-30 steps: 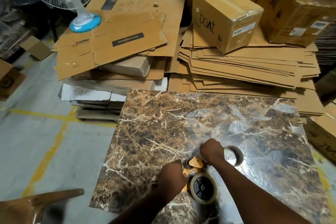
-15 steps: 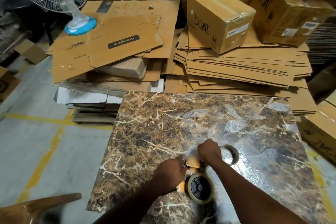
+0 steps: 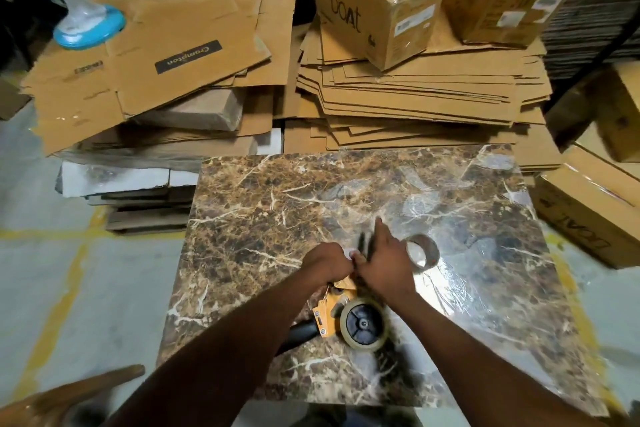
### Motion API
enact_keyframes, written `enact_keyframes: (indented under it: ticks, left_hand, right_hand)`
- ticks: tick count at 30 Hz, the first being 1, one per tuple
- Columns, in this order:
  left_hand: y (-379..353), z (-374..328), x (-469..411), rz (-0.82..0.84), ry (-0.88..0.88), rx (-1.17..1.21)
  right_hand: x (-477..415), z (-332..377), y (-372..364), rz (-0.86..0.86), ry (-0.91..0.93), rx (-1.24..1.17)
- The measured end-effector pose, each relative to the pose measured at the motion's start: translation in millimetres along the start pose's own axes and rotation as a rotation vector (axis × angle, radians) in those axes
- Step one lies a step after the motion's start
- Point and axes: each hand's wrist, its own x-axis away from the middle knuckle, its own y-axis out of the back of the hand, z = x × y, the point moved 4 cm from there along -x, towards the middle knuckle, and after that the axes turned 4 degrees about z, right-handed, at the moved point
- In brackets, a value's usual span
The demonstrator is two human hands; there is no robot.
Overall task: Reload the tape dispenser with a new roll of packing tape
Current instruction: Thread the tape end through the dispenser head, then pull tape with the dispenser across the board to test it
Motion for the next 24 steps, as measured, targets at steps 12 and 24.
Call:
enact_keyframes:
  ticks: [12,24]
  left_hand:
    - [12.9,-14.4,-3.8,0.084,-0.033,-0.086]
    - [10.6,5.9,-34.3,0.067,-0.024,0.056]
  right_hand:
    - [125.9,28.8,-33.8,0.259,0.144,-0.103]
    - [135.2,61.0,-170.0,0.623,-0.823,-1.603]
